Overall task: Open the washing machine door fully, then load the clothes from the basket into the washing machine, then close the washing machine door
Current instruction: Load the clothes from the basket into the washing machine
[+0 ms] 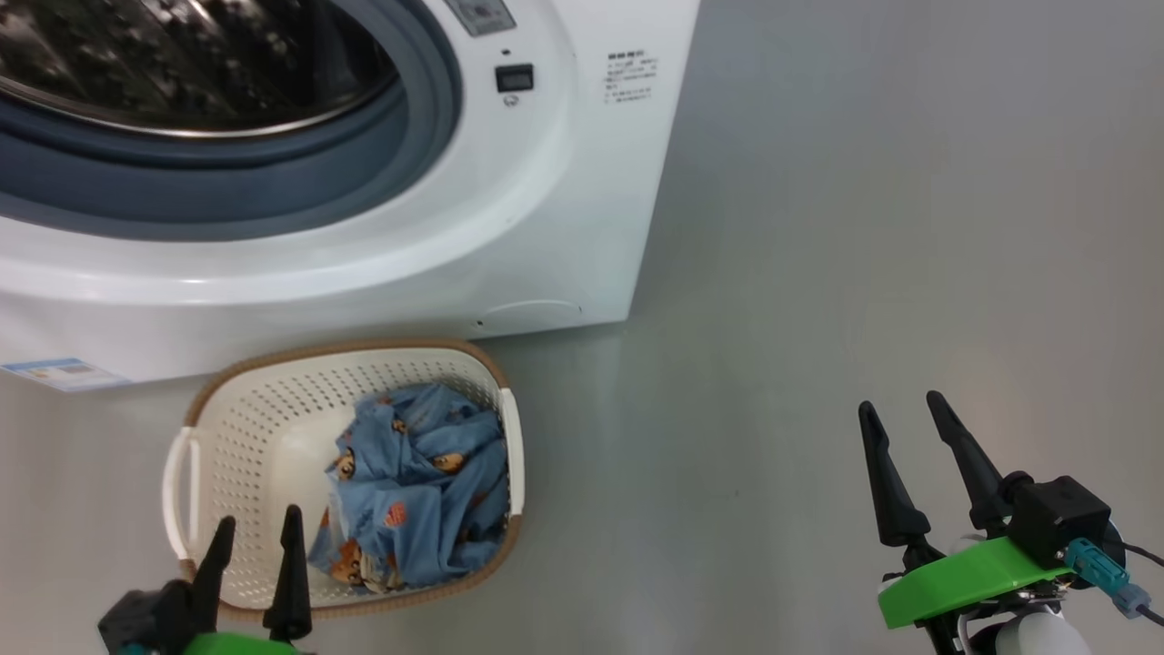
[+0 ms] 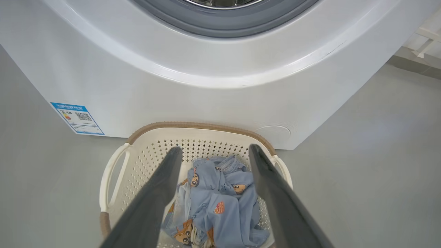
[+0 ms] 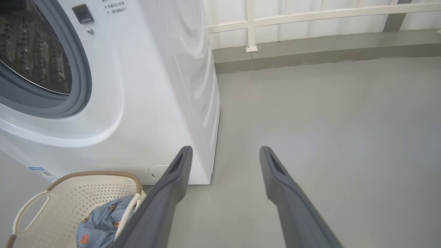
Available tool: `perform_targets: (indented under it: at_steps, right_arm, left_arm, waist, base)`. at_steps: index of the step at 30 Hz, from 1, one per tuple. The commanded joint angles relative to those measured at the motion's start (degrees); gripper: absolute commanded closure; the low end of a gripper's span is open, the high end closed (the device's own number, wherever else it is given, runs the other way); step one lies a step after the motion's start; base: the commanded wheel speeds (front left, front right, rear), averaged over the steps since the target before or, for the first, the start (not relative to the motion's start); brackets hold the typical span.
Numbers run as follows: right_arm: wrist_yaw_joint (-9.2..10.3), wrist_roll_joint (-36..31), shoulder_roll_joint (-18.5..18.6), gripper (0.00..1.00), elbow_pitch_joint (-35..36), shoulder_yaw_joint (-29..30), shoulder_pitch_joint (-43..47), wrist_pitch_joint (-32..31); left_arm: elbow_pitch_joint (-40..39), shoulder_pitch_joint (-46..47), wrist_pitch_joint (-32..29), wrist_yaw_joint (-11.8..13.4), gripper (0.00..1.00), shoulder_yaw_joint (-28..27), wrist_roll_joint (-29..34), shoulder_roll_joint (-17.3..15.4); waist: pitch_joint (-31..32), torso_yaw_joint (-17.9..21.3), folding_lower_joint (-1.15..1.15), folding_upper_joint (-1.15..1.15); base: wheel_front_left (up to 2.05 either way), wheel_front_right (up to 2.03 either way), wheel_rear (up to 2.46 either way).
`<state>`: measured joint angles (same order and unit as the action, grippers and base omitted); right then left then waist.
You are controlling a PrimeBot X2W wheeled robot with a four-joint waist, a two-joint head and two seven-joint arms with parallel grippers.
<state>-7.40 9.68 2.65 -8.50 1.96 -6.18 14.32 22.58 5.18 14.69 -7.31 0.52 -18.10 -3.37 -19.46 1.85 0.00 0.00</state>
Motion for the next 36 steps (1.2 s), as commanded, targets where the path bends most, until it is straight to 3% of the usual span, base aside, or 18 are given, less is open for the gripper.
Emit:
perform_targets:
  at_steps: [1, 6, 7, 15, 26, 36]
  right_arm:
    - [-0.09, -0.1, 0.2, 0.0, 1.5, -1.6, -1.1, 0.7]
    - [-0.09, 0.3, 0.2, 0.0, 2.1, -1.5, -1.8, 0.7]
    - [-0.09, 1.2, 0.2, 0.0, 2.7, -1.7, -2.4, 0.7]
    - [-0.09, 3.2, 0.2, 0.0, 4.6, -2.2, -3.4, 0.7]
    - [-0.09, 5.2, 0.2, 0.0, 6.4, -3.0, -3.9, 0.7]
    - [-0.09, 6.0, 0.2, 0.0, 7.8, -2.6, -3.9, 0.7]
  left_arm:
    - [0.3, 2.1, 0.3, -0.2, 0.0, -1.2, -1.2, -1.5]
    - [3.8, 5.7, 0.3, -0.2, 0.0, 0.4, -4.1, -3.4]
    - [8.2, 9.0, 0.3, -0.2, 0.0, 2.0, -6.8, -5.2]
    - [19.1, 16.2, 0.0, -0.2, 0.0, 6.0, -16.3, -10.2]
    - [26.9, 22.1, -6.1, -0.2, 0.0, 11.6, -25.1, -16.7]
    - [30.0, 26.2, -11.2, -0.2, 0.0, 14.7, -31.2, -19.0]
  waist:
    - [-3.6, 2.2, 0.0, 0.0]
    - [-6.6, 3.8, 0.0, 0.0]
    - [-9.2, 5.5, 0.0, 0.0]
    - [-16.0, 10.1, 0.0, 0.0]
    - [-21.8, 14.3, 0.0, 0.0]
    - [-25.4, 15.0, 0.0, 0.0]
  base:
    - [0.0, 0.0, 0.0]
    - [0.0, 0.0, 0.0]
    - [0.0, 0.0, 0.0]
    - [0.0, 0.0, 0.0]
    - [0.0, 0.0, 0.0]
    - [0.0, 0.0, 0.0]
